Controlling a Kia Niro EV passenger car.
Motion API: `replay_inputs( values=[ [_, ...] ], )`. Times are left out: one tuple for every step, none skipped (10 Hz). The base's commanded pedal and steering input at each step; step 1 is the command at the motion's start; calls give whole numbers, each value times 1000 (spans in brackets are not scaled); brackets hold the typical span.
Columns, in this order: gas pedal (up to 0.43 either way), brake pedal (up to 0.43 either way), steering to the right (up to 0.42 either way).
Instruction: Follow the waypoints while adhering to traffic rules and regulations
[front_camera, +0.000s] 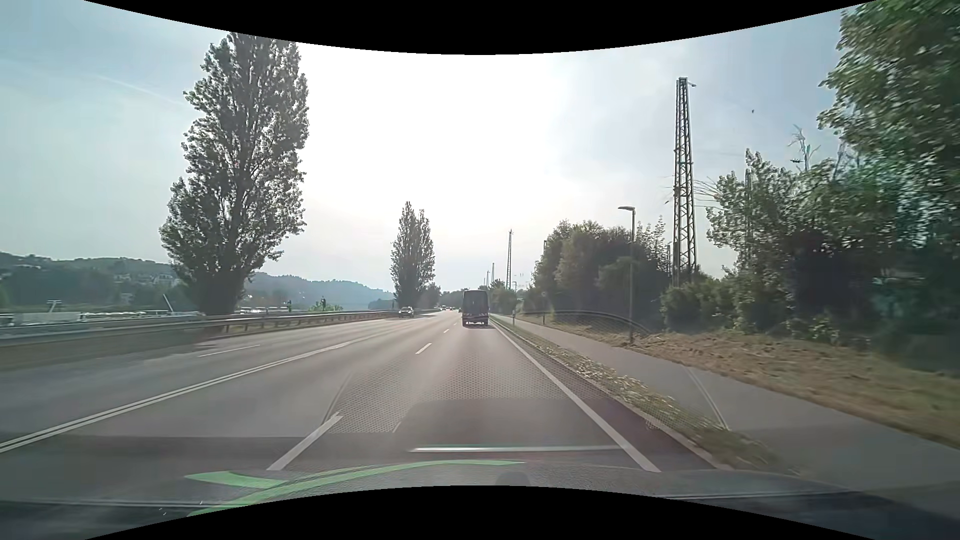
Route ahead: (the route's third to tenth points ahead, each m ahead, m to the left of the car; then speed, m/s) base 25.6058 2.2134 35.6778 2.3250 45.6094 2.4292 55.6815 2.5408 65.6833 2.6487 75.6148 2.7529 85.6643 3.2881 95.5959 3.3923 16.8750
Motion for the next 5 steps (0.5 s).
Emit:
replay_inputs(
  values=[
    [130, 0, 0],
    [130, 0, 0],
    [130, 0, 0],
    [130, 0, 0],
    [130, 0, 0]
  ],
)
